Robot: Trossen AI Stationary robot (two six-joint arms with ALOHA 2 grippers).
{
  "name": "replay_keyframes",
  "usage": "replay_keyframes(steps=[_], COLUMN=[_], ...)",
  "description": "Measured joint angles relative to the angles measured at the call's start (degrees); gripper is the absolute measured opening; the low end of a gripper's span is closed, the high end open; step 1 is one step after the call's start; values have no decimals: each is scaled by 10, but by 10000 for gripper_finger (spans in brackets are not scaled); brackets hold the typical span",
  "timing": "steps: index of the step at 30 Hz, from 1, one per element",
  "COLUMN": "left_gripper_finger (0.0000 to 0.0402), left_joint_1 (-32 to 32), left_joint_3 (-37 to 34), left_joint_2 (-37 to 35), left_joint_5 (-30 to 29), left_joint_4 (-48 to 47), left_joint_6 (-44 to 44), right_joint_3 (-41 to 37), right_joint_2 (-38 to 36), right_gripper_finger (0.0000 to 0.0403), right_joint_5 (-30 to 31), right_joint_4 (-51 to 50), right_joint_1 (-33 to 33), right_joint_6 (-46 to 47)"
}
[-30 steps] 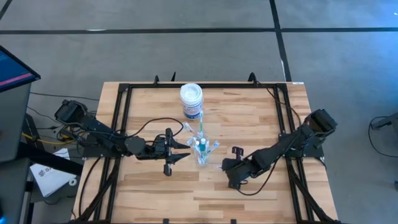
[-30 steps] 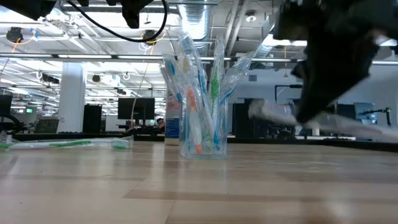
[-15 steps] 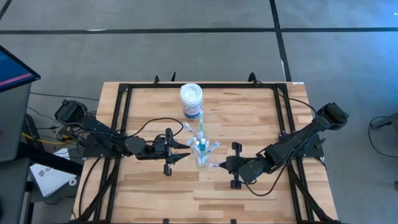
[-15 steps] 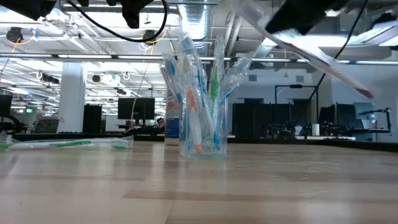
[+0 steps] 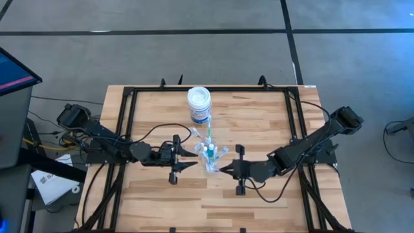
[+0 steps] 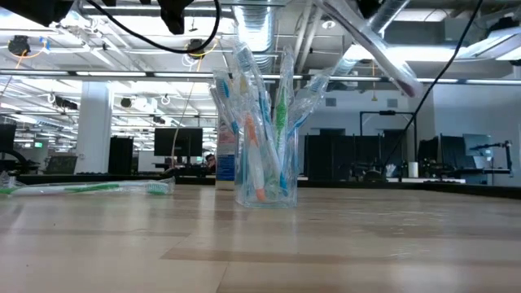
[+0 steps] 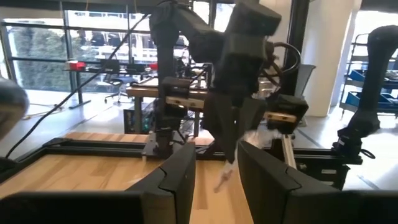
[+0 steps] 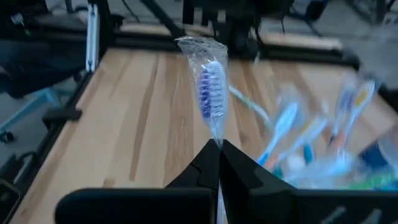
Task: Pick & Place toothbrushing station
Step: Put the purple toothbrush into the Transparent organizer
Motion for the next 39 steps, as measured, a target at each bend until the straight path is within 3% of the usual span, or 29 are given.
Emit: replay_keyframes(steps=[19, 24, 31, 39], left_gripper_finger=[113, 113, 113, 113], left_joint_1=[1, 9, 39, 46], left_joint_3=[0, 0, 0, 0], left_joint_2=[0, 0, 0, 21], left_joint_5=[2, 6, 62, 63], left_joint_4=[17, 30, 38, 74], left_joint_6=[8, 9, 9, 9], right_joint_3=[0, 0, 0, 0], right_joint_2=[2, 2, 3, 3], right_gripper_finger=[0, 0, 0, 0], right_joint_5=[-38, -72, -98, -113], right_joint_4=[232, 263, 287, 297], right_joint_1=[-42, -62, -87, -104], right_joint_6=[-120, -123, -123, -123])
